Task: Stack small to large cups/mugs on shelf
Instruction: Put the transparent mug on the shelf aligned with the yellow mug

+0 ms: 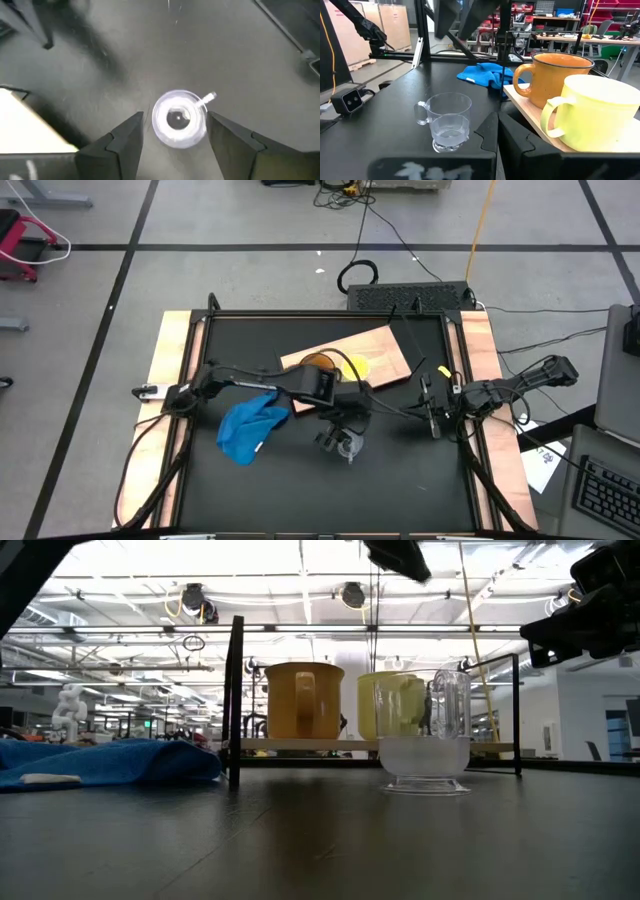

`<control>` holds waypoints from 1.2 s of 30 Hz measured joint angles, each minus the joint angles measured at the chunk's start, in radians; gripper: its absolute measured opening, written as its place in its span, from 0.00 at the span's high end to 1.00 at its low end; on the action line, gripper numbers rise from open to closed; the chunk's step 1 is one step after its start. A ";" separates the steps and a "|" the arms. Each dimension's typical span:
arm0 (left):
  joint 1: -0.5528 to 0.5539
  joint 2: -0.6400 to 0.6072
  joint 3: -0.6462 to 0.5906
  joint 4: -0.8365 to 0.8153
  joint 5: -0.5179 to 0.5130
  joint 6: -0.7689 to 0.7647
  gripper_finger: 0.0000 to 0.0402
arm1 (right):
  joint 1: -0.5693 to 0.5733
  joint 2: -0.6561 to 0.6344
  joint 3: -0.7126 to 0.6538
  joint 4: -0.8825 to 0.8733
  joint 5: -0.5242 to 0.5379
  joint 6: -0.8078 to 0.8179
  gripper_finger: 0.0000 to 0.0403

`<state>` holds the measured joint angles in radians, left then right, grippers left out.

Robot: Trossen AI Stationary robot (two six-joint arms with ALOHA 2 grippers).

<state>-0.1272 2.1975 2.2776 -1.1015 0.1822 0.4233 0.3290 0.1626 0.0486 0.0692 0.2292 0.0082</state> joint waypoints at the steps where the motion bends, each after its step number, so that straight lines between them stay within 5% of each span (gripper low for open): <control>1: 0.000 -0.011 0.000 -0.008 0.000 0.000 0.49 | 0.000 0.000 0.000 0.000 0.000 0.000 1.00; 9: 0.003 -0.044 -0.001 -0.144 0.001 0.018 0.96 | 0.000 0.002 0.000 0.001 0.000 0.007 1.00; 16: -0.006 -0.052 -0.002 -0.264 -0.052 0.010 0.99 | 0.000 0.002 0.000 -0.002 0.000 0.011 1.00; 24: -0.003 -0.216 -0.073 -0.227 -0.062 -0.035 1.00 | 0.000 0.002 0.000 -0.002 0.000 0.014 1.00; 29: 0.001 -0.400 -0.265 -0.068 -0.079 -0.072 1.00 | 0.000 0.002 0.000 -0.002 0.000 0.013 1.00; 36: 0.000 -0.682 -0.690 0.292 -0.086 -0.120 1.00 | 0.000 0.002 0.000 0.002 0.000 0.012 1.00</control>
<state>-0.1276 1.5153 1.5875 -0.8096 0.0963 0.3028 0.3292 0.1650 0.0486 0.0713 0.2292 0.0206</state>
